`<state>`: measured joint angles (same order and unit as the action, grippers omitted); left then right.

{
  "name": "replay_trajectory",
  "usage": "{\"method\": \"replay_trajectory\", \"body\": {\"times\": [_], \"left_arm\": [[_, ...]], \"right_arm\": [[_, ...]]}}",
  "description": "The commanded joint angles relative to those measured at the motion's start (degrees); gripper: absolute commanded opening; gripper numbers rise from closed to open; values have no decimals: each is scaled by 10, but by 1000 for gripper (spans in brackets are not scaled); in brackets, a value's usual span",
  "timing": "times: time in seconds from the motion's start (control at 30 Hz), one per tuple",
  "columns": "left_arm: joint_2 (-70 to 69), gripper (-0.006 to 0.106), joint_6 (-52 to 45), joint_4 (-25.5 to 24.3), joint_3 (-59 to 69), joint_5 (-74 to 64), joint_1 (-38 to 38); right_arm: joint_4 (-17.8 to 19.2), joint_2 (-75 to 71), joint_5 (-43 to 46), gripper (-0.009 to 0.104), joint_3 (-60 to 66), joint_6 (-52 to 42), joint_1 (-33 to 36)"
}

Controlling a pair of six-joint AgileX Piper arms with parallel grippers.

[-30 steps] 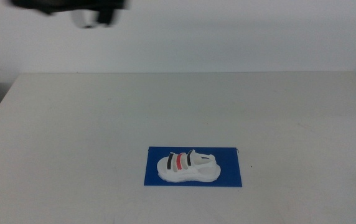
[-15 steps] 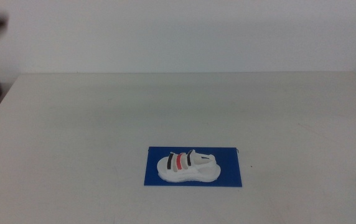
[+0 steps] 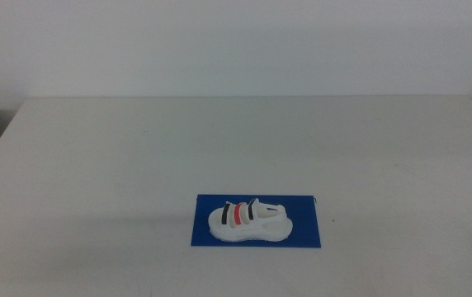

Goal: Use one arm to grab the shoe from the table and place it on the mat.

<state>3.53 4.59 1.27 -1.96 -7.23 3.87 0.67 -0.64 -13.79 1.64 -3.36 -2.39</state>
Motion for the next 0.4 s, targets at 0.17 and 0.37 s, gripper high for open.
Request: {"method": "replay_trajectory", "body": {"times": [0.17,0.37], "left_arm": [[-51,94,0,12,40,54,-3],[-50,94,1,12,41,41,-3]], "right_arm": [[5,2,42,78,3,-6,-1],[5,2,42,78,3,-6,-1]]}}
